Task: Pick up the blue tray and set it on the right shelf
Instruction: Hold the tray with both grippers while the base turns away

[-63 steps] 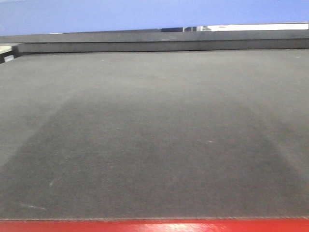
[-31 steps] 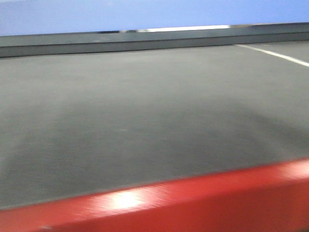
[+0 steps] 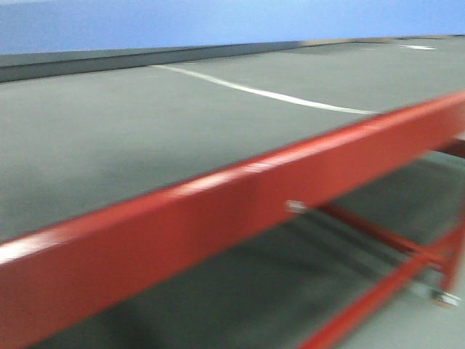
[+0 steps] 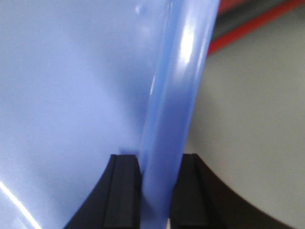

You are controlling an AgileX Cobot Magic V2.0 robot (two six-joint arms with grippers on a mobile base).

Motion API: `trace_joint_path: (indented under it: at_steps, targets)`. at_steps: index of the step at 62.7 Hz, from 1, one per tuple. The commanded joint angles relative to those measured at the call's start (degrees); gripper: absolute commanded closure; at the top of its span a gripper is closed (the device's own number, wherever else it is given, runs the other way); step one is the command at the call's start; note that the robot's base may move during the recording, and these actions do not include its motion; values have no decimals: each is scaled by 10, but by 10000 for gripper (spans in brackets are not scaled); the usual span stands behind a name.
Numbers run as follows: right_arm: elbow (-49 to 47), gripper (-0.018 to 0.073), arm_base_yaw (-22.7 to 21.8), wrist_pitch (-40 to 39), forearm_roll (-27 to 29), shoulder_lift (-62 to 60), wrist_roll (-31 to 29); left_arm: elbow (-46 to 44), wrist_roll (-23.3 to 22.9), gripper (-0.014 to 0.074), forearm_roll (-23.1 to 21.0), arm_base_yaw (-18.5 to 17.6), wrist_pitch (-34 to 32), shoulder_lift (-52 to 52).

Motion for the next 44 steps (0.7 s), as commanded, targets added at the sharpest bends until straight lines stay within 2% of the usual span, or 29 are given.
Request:
trace_joint_path:
  at_steps: [1,44]
  targets:
    - [-22,503,-4,-14,-39,-17,-15,-14,11,645,34,1,63,-20]
    - [-22,503,-4,-13,-39,-17,-15,-14,11,645,34,1,63,-20]
